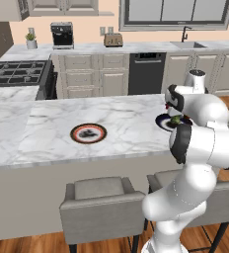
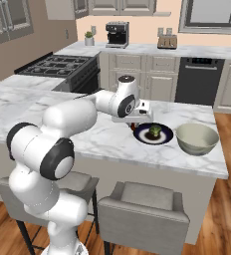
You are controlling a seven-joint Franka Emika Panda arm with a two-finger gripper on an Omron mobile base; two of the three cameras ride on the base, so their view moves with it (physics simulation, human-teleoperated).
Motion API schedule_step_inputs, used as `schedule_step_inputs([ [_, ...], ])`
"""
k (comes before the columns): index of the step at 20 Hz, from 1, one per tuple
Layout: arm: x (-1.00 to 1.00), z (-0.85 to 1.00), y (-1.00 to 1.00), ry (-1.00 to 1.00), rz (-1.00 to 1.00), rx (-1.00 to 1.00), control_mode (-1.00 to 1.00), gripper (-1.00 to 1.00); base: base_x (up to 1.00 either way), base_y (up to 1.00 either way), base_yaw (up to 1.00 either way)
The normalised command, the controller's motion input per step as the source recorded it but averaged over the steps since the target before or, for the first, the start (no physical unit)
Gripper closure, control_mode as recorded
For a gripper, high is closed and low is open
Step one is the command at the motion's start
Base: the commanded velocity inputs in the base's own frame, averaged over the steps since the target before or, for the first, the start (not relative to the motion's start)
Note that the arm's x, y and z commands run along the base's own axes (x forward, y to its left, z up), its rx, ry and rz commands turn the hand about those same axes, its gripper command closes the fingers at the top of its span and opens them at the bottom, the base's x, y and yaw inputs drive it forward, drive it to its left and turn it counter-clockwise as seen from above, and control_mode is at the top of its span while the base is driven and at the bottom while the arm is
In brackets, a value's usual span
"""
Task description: Pick the chicken drumstick and broccoli from their plates and place them in the bowl. Then put the bowl in the fridge.
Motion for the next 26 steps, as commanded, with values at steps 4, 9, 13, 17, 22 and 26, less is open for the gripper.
schedule_step_inputs([
  [4, 0.0, 0.11, -0.82, 0.07, 0.0, 0.0, -1.0, 1.0, 0.0, 0.0, 0.0],
  [9, 0.01, 0.06, -0.81, 0.04, 0.0, 0.02, -1.0, 1.0, 0.0, 0.0, 0.0],
  [13, 0.15, 0.0, -0.76, 0.04, -0.03, 0.01, -1.0, 1.0, 0.0, 0.0, 0.0],
  [17, 0.38, -0.02, -0.64, 0.07, -0.02, 0.05, -1.0, 1.0, 0.0, 0.0, 0.0],
  [22, 0.46, -0.1, -0.58, 0.12, -0.01, 0.08, -1.0, 1.0, 0.0, 0.0, 0.0],
  [26, 0.48, -0.21, -0.49, 0.14, -0.01, 0.09, -1.0, 1.0, 0.0, 0.0, 0.0],
])
